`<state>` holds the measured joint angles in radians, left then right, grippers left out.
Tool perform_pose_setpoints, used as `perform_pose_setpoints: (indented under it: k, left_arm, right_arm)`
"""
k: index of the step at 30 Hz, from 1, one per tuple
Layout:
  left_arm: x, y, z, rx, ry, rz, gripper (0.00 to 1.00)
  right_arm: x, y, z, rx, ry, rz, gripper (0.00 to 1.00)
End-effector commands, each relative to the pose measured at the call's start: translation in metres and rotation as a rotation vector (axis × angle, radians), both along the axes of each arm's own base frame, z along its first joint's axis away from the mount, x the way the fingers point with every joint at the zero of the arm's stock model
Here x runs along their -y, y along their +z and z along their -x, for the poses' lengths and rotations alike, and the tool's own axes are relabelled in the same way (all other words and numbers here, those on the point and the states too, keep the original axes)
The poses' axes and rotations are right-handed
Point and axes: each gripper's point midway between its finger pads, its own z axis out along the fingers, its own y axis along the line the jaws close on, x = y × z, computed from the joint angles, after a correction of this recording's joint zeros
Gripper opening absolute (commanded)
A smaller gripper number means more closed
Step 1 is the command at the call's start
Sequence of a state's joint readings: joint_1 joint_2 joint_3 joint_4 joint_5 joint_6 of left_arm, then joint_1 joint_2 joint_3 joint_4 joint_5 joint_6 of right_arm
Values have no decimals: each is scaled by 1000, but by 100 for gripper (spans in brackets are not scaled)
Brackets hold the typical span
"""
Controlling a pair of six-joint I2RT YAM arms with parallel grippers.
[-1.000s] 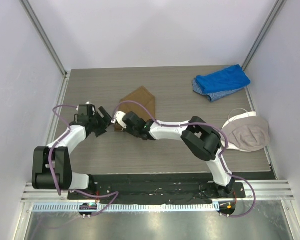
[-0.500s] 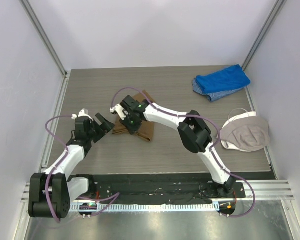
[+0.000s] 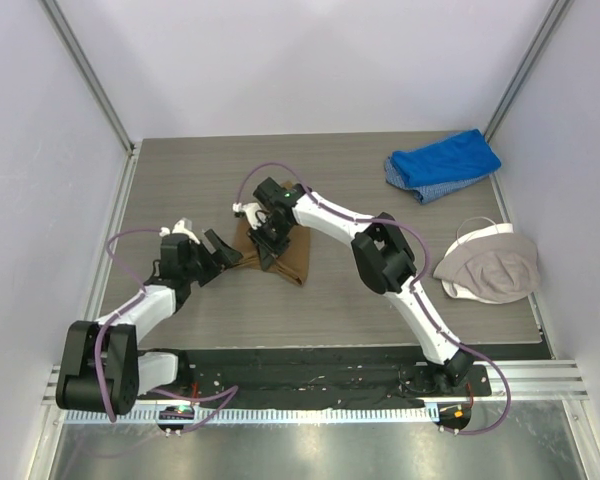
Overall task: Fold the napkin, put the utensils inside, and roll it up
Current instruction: Roll the napkin with the utensil
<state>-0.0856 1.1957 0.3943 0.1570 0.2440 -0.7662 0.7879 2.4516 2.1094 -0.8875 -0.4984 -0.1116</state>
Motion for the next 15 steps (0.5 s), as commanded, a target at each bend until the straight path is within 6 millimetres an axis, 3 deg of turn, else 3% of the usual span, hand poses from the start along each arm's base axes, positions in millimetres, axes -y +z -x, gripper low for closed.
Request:
perform_pose_setpoints:
  k: [1, 10, 15]
  left_arm:
    - [8, 20, -19, 92, -36, -1, 85]
    - [9, 4, -24, 49, -23, 12, 74]
    - [10, 2, -29, 47, -7, 27, 53]
  right_arm:
    - [14, -18, 6, -77, -21, 68, 1]
    - [15, -22, 1, -93, -36, 58, 1]
    - [12, -20, 2, -102, -36, 46, 1]
